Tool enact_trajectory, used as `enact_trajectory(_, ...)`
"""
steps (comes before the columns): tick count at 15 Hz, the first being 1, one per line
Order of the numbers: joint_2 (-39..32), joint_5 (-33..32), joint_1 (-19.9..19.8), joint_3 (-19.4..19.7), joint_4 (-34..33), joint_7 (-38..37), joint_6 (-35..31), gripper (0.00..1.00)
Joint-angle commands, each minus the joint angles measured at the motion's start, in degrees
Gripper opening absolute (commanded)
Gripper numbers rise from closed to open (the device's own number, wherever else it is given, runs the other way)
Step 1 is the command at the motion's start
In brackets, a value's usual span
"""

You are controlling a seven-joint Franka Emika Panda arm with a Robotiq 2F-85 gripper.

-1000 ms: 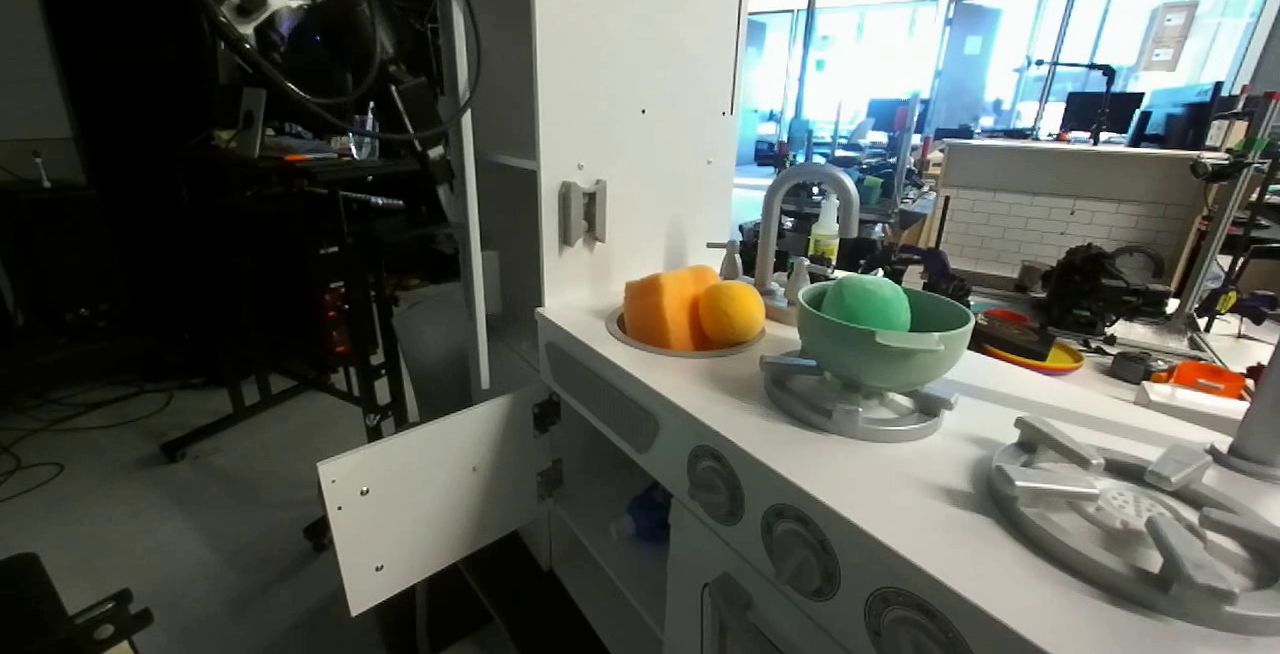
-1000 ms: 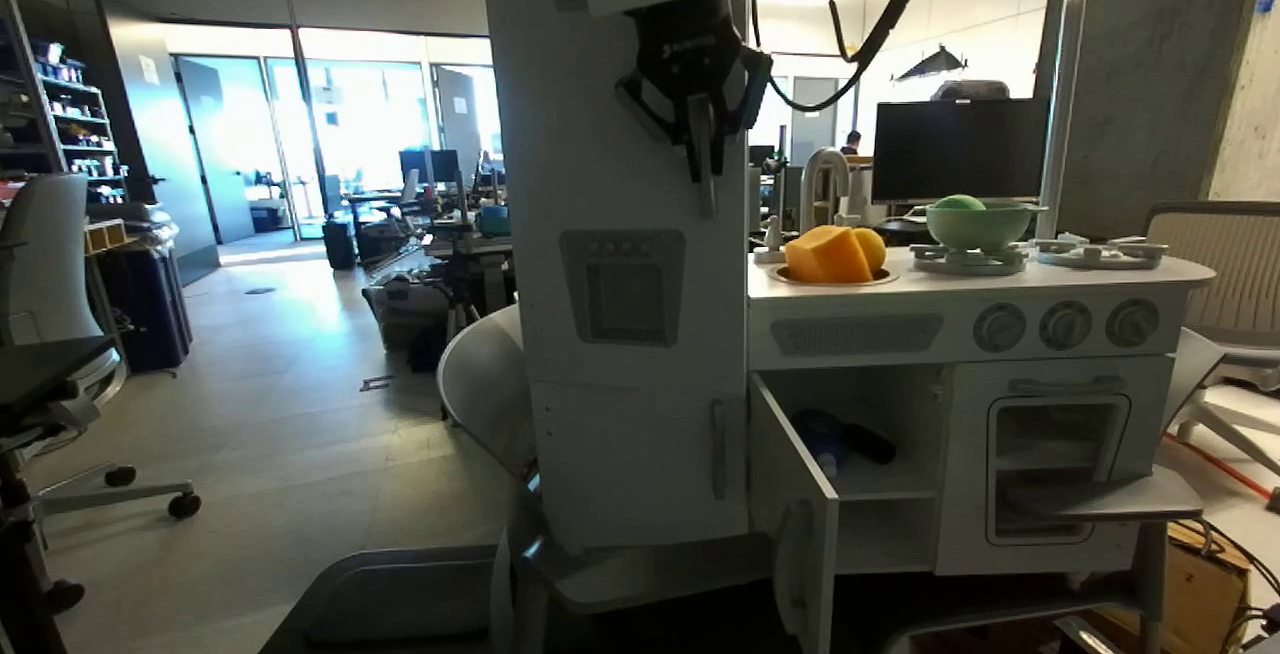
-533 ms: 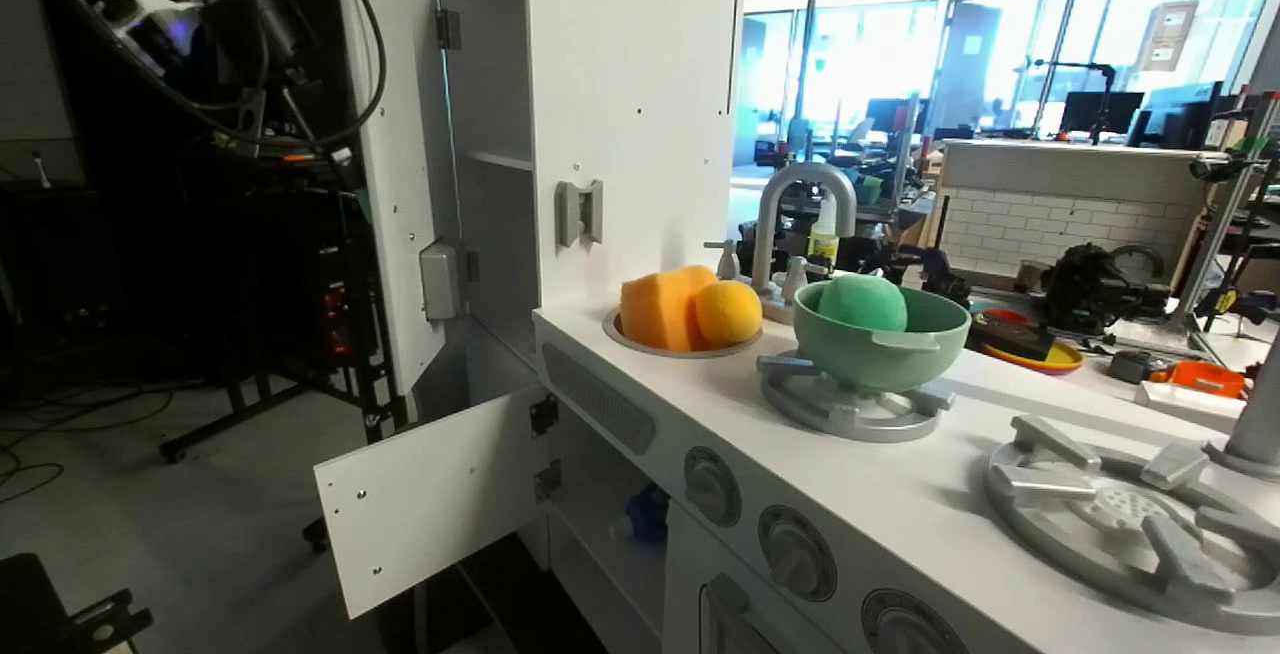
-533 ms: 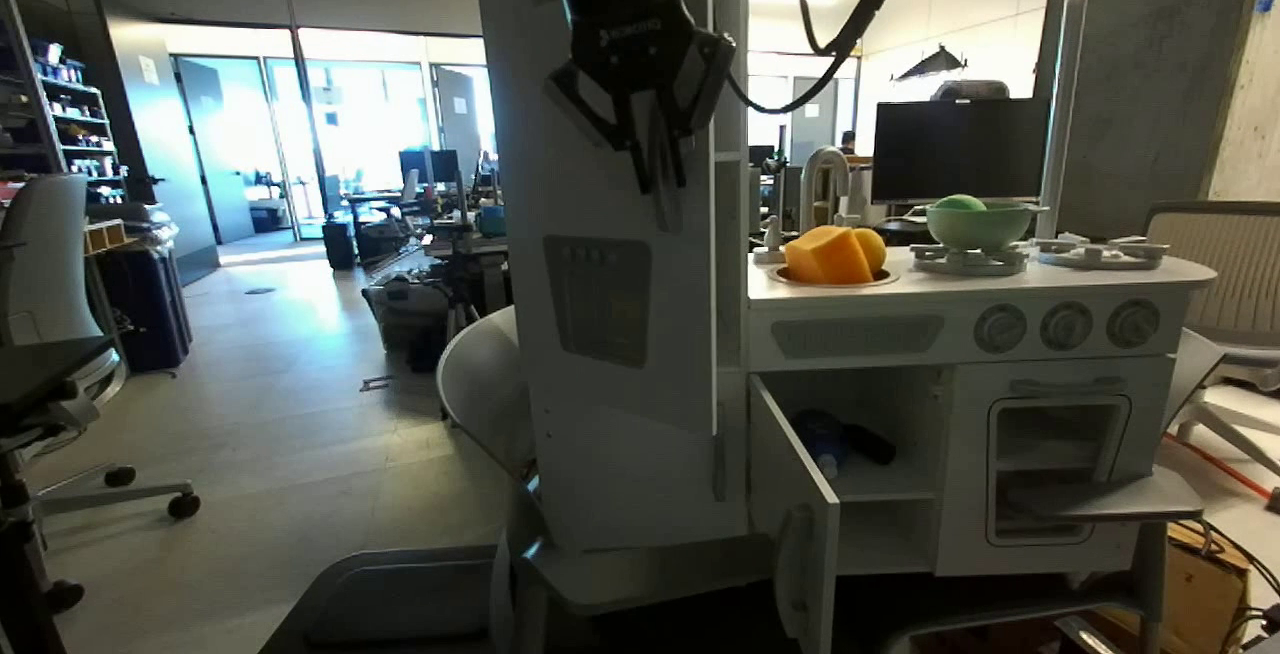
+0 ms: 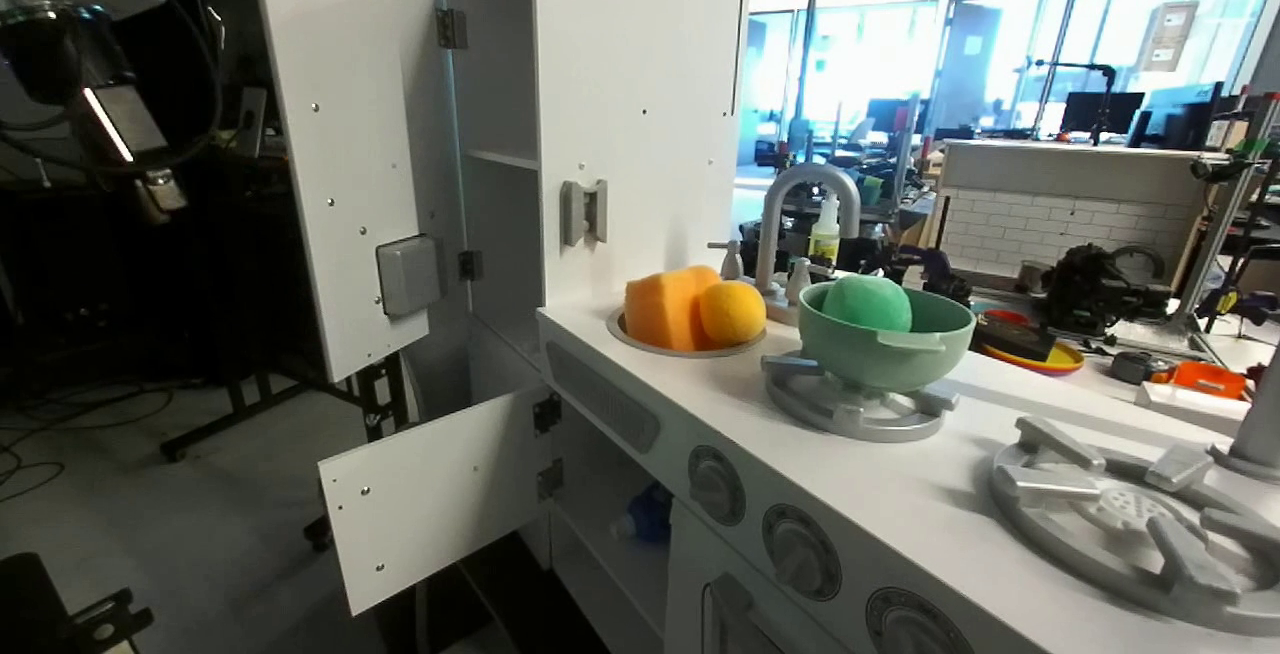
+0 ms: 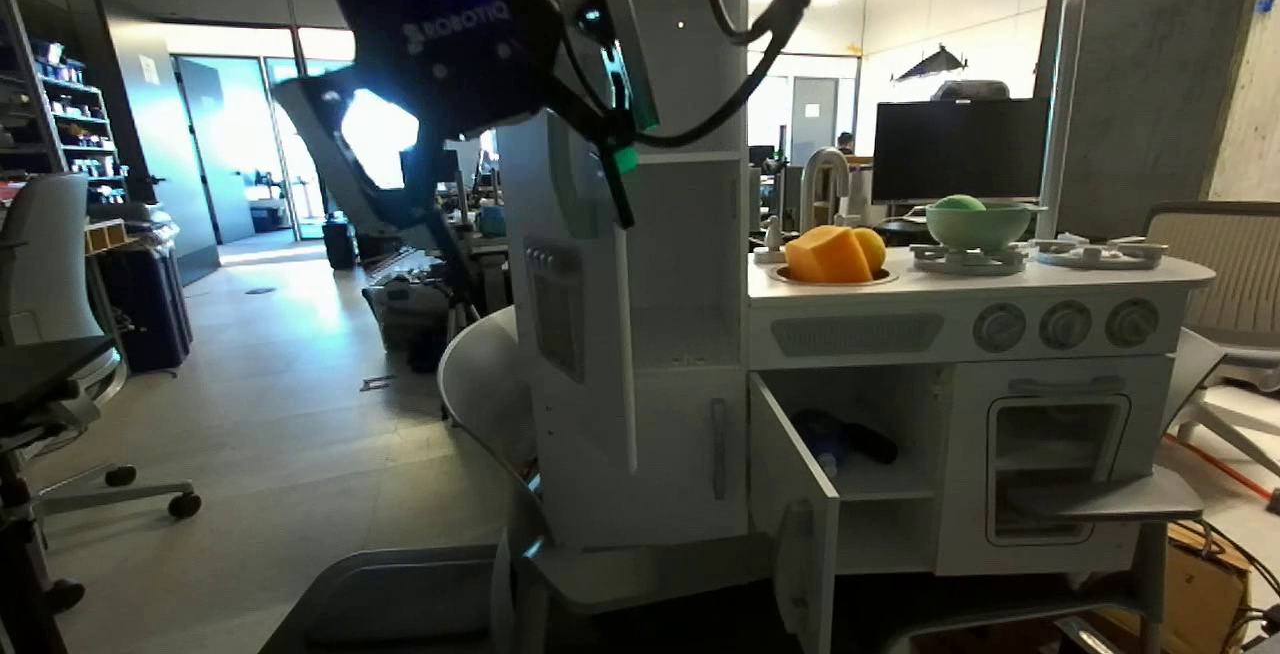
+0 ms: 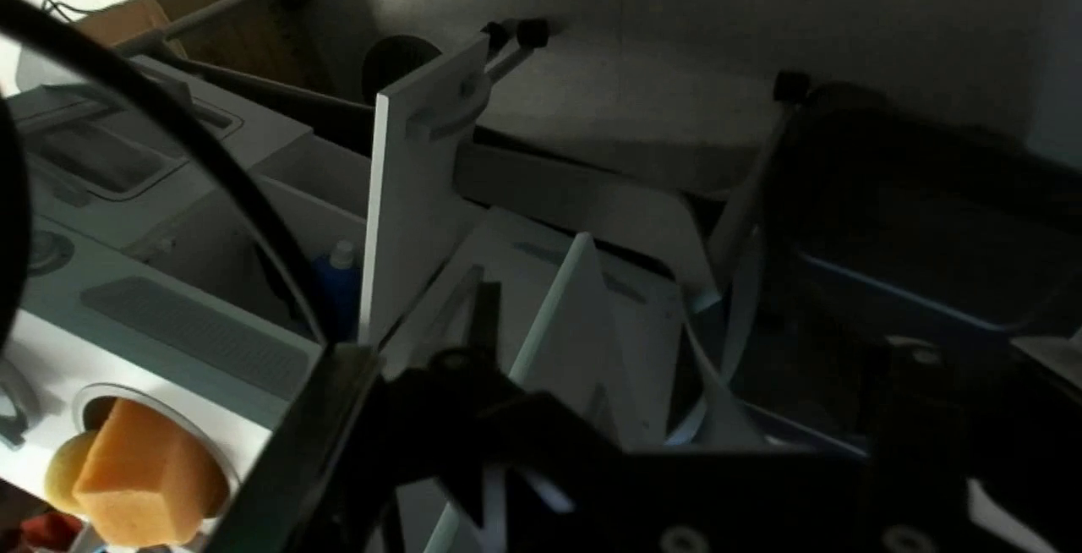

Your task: Open the cabinet and put the yellow objects in the bottom drawer

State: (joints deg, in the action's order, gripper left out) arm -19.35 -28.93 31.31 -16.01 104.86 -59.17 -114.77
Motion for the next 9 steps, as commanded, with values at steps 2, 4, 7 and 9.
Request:
enact_trajectory(2,6.7,4.3,0.3,-3.2,1.8,14.3,8.4,1.00)
enact_trajectory(4,12.3,6.8,-0.9,-3.9,3.1,21.6,13.6,1.00)
enact_trajectory(7,19.1,6.9,-4.1,-2.7,4.9,27.0,18.7,1.00)
enact_trajectory(9,23.0,6.9,-7.7,-1.3,6.3,30.2,19.9,1.00)
